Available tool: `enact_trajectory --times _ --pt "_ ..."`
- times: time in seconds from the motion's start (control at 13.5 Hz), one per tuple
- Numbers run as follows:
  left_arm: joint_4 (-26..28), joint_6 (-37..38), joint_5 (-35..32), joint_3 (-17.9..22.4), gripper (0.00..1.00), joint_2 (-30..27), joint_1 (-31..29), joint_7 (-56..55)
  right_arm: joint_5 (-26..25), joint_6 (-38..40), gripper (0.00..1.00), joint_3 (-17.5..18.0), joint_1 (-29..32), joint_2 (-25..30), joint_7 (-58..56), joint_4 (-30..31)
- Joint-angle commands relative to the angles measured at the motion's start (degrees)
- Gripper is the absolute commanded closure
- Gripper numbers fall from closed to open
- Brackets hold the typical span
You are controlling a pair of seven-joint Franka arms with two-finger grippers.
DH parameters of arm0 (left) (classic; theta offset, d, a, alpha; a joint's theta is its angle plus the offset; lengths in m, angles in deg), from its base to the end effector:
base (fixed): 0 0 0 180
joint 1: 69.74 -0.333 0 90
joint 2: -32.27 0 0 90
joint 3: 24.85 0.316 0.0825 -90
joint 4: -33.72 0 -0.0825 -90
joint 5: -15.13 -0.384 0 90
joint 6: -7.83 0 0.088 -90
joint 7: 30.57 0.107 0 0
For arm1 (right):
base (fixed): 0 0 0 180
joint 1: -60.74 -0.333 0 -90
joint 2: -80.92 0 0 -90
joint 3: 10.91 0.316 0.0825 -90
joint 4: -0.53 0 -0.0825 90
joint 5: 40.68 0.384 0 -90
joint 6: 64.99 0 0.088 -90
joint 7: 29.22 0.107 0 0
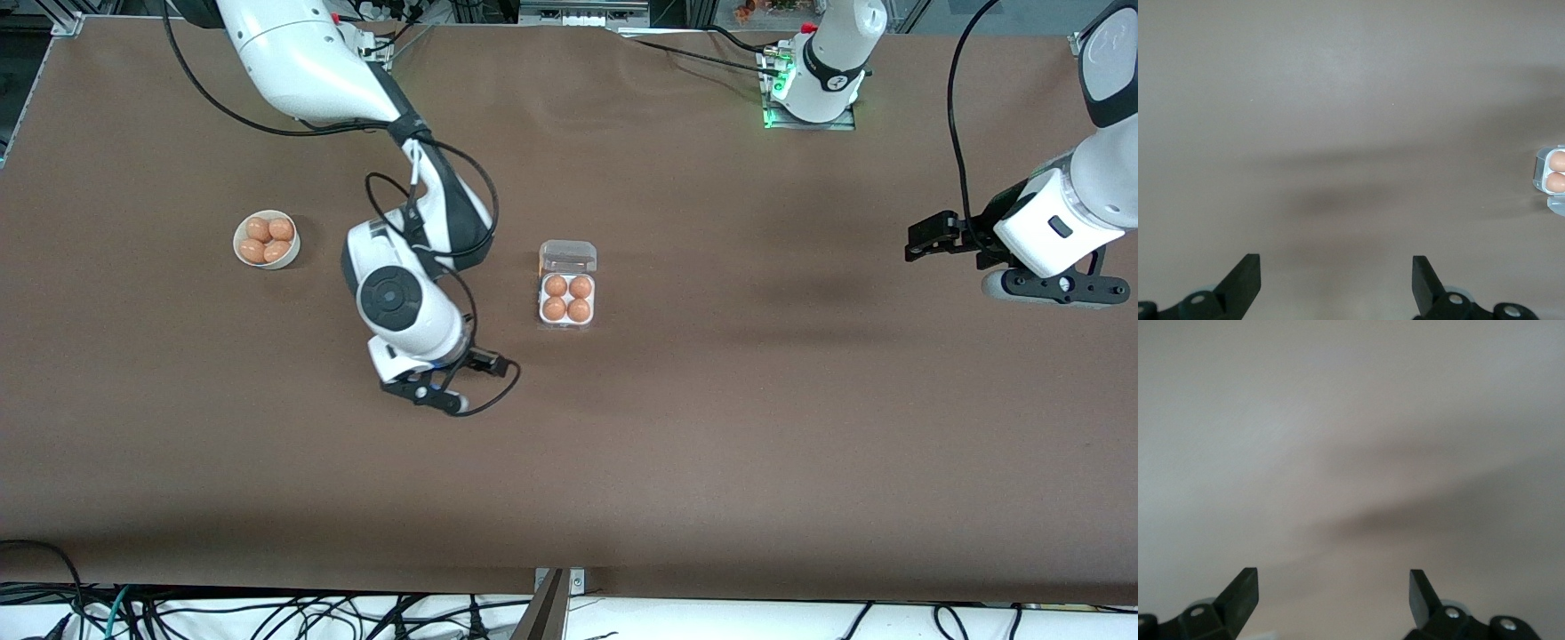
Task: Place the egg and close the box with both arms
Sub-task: 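Open the right gripper and lift it away from the carton, then return the right gripper to rest while the left gripper approaches the carton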
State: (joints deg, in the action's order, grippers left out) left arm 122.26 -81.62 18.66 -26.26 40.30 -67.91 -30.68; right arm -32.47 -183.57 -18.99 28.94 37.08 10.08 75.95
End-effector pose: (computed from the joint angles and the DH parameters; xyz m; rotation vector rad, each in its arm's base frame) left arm 0.5896 -0.0391 0.5556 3.0731 -0.0789 -0.1940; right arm 0.6651 0.3266 0.2837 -3.0841 0.4695 0.0282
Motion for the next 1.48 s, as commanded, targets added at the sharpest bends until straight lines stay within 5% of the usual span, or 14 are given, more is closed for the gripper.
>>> enact_trajectory --times 0.0,0.22,0.59,0.81,1.11,1.41 --pt "-1.4 0.2 -1.7 0.0 0.0 -0.1 0.3 0.4 0.1 1.2 0.0 -3.5 1.0 1.7 -6.6 1.3" --pt "-1.4 0.1 -1.7 0.0 0.0 -0.1 0.3 0.5 0.1 4.1 0.0 -4.7 5.3 4.9 -14.8 2.2" --pt "-1.0 0.2 -1.5 -0.1 0.0 -0.1 0.3 0.8 -0.6 4.7 0.0 -4.2 15.2 20.5 -31.1 17.5" --pt "-0.5 0.8 -1.5 -0.4 0.0 -0.1 0.3 0.8 -9.4 7.6 0.0 0.5 19.8 30.7 -31.6 23.8" --pt "-0.6 1.9 -1.4 -0.7 0.0 0.0 0.4 0.2 -13.0 19.5 0.0 6.0 25.4 40.7 -31.1 23.6" --pt "-0.6 2.2 -1.5 -1.0 0.0 0.0 0.8 0.0 -12.9 28.2 0.0 6.2 27.4 46.9 -30.2 20.6"
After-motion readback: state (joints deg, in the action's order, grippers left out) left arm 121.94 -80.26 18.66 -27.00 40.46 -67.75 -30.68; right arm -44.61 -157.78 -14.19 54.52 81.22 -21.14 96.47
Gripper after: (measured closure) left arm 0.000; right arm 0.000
